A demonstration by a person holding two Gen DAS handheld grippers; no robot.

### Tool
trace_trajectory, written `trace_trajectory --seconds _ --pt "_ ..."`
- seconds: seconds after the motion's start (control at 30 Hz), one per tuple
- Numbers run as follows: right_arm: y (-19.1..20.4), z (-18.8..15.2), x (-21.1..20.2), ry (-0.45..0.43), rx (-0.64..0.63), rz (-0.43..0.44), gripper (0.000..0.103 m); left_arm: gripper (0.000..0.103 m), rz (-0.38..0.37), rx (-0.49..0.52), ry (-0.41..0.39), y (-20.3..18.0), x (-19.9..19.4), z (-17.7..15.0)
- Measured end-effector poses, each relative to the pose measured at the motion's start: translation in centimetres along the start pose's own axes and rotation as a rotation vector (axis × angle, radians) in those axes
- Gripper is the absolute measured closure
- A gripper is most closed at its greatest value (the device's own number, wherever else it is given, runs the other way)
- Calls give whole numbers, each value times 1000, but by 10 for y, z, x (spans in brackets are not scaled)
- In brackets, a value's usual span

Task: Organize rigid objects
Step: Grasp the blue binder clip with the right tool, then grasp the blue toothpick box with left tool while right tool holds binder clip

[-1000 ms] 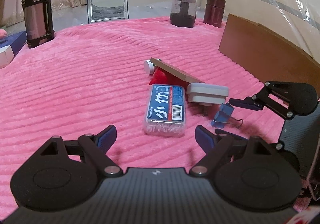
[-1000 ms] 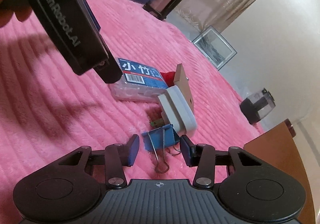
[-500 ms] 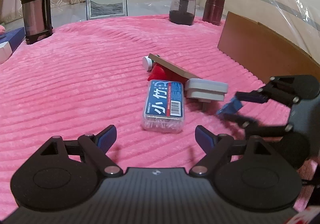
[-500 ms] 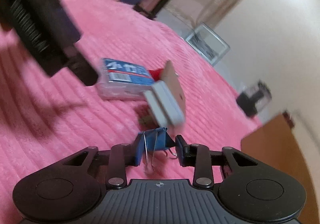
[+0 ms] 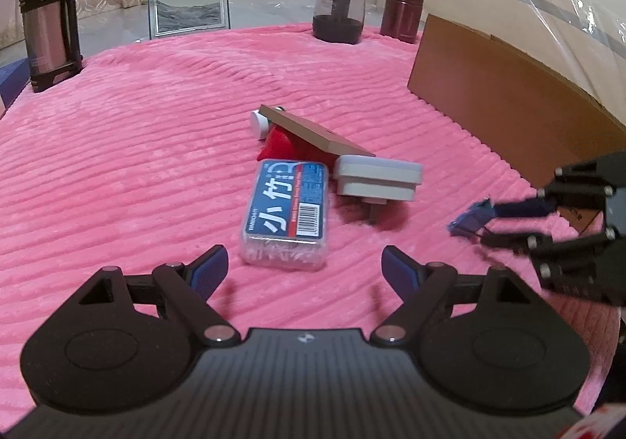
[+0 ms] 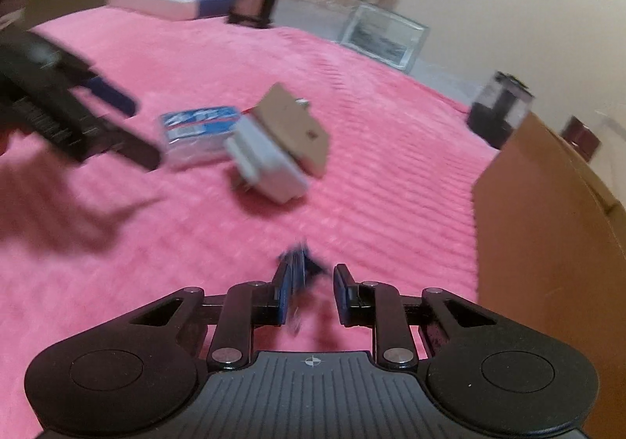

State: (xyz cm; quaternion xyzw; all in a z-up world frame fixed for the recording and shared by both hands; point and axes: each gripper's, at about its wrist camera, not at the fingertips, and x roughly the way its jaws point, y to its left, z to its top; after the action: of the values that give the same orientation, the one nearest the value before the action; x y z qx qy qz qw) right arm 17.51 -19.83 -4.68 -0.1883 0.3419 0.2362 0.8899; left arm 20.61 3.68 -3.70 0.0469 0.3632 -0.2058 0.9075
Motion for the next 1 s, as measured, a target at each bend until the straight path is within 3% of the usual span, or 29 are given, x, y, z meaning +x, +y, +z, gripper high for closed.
trace_trajectory --seconds 0.13,0.33,0.53,0.77,0.9,1.0 --pt "6 -11 -3 13 -14 31 83 20 1 6 2 -2 0 2" --pt "0 -10 -8 -31 95 -60 78 20 4 5 5 -4 1 4" --pt "19 -1 -1 -56 -38 -149 58 20 -5 12 4 -7 4 7" --pt "14 3 22 1 -115 -84 58 20 -23 28 8 -7 9 8" --pt "-1 5 24 17 -101 0 59 20 -38 60 13 -5 13 11" --pt "-6 5 24 17 -120 29 65 20 -39 67 13 0 16 14"
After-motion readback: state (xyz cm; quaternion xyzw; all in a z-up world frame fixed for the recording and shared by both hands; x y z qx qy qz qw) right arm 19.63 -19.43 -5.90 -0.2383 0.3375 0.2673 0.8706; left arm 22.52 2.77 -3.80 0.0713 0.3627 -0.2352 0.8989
